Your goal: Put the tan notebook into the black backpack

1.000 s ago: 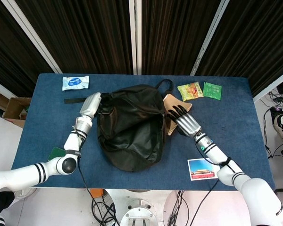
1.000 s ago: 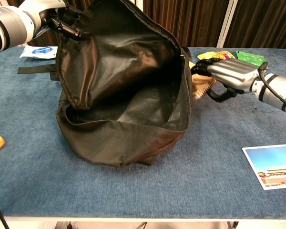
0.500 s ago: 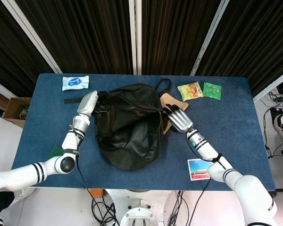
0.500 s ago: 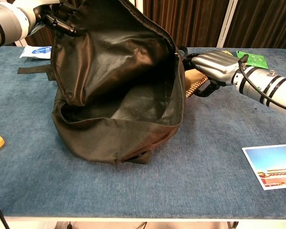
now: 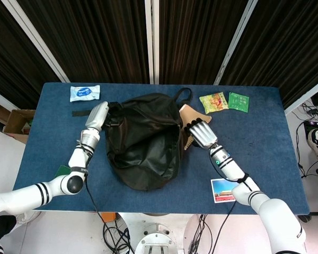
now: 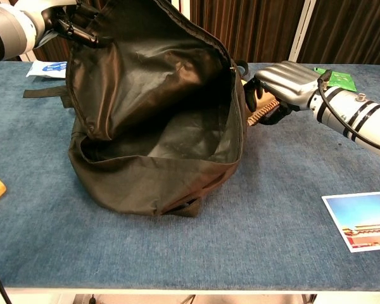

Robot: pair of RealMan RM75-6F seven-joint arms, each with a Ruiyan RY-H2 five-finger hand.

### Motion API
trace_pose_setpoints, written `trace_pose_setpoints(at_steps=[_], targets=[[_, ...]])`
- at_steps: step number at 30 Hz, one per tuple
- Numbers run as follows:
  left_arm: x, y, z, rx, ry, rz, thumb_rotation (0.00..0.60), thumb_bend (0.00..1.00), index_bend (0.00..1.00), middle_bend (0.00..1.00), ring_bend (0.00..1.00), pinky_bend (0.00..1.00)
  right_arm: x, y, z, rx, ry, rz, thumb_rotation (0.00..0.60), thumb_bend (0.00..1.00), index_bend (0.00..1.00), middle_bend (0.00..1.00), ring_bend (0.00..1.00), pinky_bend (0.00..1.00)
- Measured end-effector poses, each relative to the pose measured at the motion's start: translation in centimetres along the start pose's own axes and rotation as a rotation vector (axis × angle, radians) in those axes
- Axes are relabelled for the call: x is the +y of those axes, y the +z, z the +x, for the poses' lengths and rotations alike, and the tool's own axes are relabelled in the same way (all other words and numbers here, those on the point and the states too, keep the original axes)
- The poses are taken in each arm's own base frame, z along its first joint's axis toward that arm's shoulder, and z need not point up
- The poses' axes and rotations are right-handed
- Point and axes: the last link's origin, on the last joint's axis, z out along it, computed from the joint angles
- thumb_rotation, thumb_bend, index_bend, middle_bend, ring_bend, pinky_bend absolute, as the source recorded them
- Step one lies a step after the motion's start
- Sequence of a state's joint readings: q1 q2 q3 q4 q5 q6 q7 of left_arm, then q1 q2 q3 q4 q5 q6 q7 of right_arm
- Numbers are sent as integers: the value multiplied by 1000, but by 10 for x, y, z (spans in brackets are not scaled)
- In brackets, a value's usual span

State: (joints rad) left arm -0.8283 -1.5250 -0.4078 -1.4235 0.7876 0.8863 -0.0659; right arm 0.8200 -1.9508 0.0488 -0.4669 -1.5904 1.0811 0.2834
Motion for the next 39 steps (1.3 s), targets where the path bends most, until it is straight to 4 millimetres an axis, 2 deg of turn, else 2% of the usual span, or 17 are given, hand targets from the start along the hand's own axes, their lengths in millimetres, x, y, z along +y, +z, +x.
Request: trace_pose_setpoints(at_steps=[5,7,11,17,21,24,27,30,39], targets=[[1,-3,1,0,7,-7,600,518,664,592,540,426,8,-18,0,39,-20,-2,600,334,899,728,610,535],[2,-4,1,2,8,-9,600,519,664,592,539,427,13,-30,0,65,-30,-6,600,357,917,744,627,542],[4,-7,2,4,8,-15,600,519,664,591,538,426,24,-57,5,130,-48,-7,600,466,960,776,661,574],[11,-14,4,3,4,-26,600,519,664,590,538,426,34,-103,27,303,-84,34,600,563,1000,813,701,623],[17,-17,7,0,-4,-25,600,520,664,590,538,426,36,-136,50,447,-102,87,600,571,1000,819,708,634],[22,-18,8,-7,-19,-15,600,521,664,590,538,426,31,-153,68,544,-99,149,600,569,1000,824,713,647],[29,-19,10,-18,-28,-10,600,521,664,589,538,426,19,-161,81,619,-76,211,600,561,1000,826,715,651],[37,-17,13,-26,-23,-9,600,521,663,588,538,426,4,-160,92,666,-31,268,600,547,1000,827,716,654],[56,-10,23,-24,-21,4,600,521,661,585,538,426,-59,-135,115,705,114,499,600,521,1000,826,716,663]])
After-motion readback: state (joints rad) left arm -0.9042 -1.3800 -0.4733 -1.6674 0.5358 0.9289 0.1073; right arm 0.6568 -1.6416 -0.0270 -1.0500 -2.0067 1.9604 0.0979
